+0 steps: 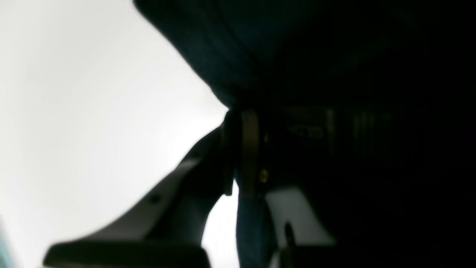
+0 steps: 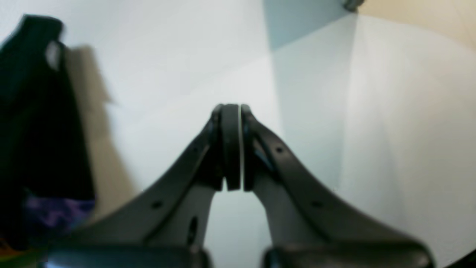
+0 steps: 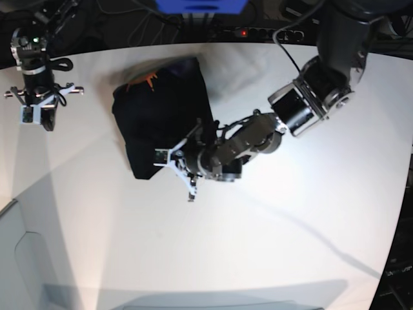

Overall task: Fold the T-shirt properly
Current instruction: 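Push the folded shirt square with the left gripper toward the right gripper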

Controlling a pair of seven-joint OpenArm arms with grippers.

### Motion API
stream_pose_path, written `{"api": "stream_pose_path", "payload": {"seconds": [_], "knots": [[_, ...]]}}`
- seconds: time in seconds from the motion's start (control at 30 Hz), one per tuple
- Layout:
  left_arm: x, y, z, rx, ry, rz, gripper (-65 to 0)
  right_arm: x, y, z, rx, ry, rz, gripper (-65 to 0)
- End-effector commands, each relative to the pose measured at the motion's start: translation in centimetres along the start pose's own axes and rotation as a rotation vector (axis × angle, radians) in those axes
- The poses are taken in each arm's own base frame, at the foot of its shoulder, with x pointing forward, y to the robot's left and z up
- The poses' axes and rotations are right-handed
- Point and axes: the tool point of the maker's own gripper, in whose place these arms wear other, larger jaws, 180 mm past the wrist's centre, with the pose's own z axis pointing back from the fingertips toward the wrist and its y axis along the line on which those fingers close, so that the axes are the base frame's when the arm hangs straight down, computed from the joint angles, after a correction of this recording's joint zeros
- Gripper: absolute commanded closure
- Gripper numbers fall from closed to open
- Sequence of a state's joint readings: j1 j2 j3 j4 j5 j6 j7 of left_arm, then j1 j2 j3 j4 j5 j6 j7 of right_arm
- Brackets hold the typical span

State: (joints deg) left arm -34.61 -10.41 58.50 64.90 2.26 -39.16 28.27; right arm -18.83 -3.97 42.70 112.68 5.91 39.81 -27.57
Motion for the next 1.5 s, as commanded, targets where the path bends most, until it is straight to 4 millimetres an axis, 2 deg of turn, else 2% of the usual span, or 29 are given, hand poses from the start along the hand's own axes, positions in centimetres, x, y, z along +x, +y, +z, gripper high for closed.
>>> {"api": "stream_pose_path", "payload": {"seconds": [0.0,0.17,0.27,0.6,0.7,0.77,0.83,0.9,0.97,1.1,1.13,1.2,1.3,1.4,1.47], "knots": [[-0.6,-0.3,-0.2,-0.015,0.057,-0.05,-0.1,1.1,-0.2,0.3,-0.002,-0.04,0.013,0.0],[0.6,-0.4,-0.4,-0.019,0.055,-0.107,-0.3,0.7,0.3,0.3,0.004,-0.034,-0.004,0.0],[1.7,0.6,-0.2,-0.001,0.042,-0.129,-0.5,0.7,0.5,0.3,0.005,-0.036,-0.014,0.0],[3.5,2.8,0.4,0.042,0.033,-0.16,-1.6,0.9,0.6,0.2,0.006,-0.042,-0.017,0.0],[4.1,4.2,0.9,0.068,0.05,-0.18,-10.6,0.9,0.6,0.2,0.006,-0.042,-0.017,0.0],[3.4,5.8,1.6,0.102,0.123,-0.19,-22.5,0.9,0.6,0.2,0.006,-0.042,-0.017,0.0],[4.5,6.7,2.3,0.129,0.113,-0.209,-34.2,0.9,0.6,0.2,0.006,-0.042,-0.017,0.0],[5.8,7.2,3.3,0.155,0.071,-0.235,-42.1,1.1,1.2,0.0,0.022,-0.047,-0.015,0.0],[6.9,7.4,4.5,0.183,0.041,-0.266,-43.6,1.6,2.0,-0.2,0.047,-0.059,-0.006,0.0],[8.9,10.4,8.6,0.306,-0.045,-0.246,-43.6,2.5,4.4,-0.2,0.101,-0.082,-0.006,0.0],[8.6,11.9,10.3,0.359,-0.052,-0.215,-43.6,2.6,5.1,-0.2,0.118,-0.087,-0.007,0.0],[6.8,14.1,13.2,0.448,-0.045,-0.123,-43.6,2.1,6.8,-0.1,0.163,-0.074,-0.012,0.0],[2.3,17.1,18.7,0.608,-0.068,0.066,-43.6,1.9,9.8,0.1,0.252,-0.07,-0.007,0.0],[-3.6,17.6,23.2,0.74,-0.059,0.251,-43.6,2.0,12.6,0.3,0.331,-0.072,-0.004,0.0],[-7.5,16.6,25.4,0.812,-0.044,0.37,-43.6,1.9,13.8,0.5,0.367,-0.071,-0.003,0.0]]}}
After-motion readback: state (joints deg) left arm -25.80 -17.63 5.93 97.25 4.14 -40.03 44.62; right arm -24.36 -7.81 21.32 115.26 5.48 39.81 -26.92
